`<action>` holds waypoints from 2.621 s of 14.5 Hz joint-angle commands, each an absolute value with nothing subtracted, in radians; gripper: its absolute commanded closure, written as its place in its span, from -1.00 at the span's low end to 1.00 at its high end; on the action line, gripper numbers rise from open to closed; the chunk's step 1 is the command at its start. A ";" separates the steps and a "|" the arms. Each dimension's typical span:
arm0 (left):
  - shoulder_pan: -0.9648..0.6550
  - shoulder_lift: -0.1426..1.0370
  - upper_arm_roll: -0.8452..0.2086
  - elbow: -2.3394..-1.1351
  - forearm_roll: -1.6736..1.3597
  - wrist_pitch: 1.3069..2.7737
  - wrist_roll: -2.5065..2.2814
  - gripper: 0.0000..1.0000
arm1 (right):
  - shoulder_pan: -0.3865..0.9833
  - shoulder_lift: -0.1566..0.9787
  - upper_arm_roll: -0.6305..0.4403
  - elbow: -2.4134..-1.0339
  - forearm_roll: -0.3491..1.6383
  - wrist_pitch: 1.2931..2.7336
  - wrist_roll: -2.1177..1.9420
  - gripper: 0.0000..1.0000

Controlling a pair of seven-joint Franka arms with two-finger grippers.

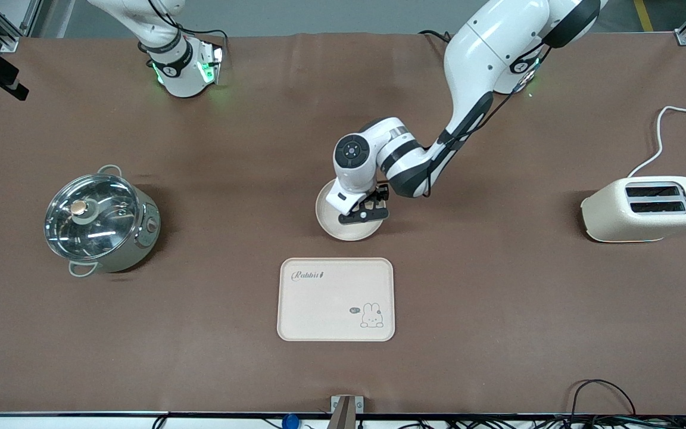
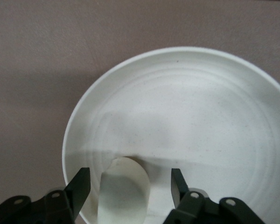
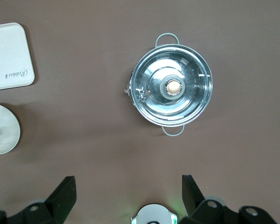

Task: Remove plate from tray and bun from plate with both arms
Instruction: 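Close the left gripper on the bun lying on the plate, then lift the bun with the left gripper and carry it toward the toaster, then lower the bun onto the table and open the left gripper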

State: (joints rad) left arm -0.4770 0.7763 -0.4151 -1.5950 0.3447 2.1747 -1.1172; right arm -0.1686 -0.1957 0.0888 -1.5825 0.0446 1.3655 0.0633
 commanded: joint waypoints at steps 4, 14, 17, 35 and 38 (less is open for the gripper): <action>-0.491 0.782 -0.419 -1.594 0.354 2.183 -1.160 -0.03 | -0.146 -0.201 0.083 -1.611 0.023 1.390 0.057 -1.00; -0.313 0.629 -0.420 -1.586 0.327 2.095 -1.143 0.26 | -0.098 -0.201 0.086 -1.615 -0.021 1.396 0.066 -1.00; -0.169 0.620 -0.417 -1.603 0.328 2.086 -1.068 0.26 | -0.089 -0.198 0.087 -1.618 -0.021 1.408 0.069 -1.00; 0.107 0.735 -0.406 -1.615 0.325 2.097 -1.015 -1.00 | -0.074 -0.207 0.081 -1.614 -0.008 1.376 0.069 -1.00; 0.106 0.655 -0.417 -1.608 0.327 2.083 -1.008 -1.00 | -0.069 -0.206 0.084 -1.614 -0.008 1.382 0.069 -1.00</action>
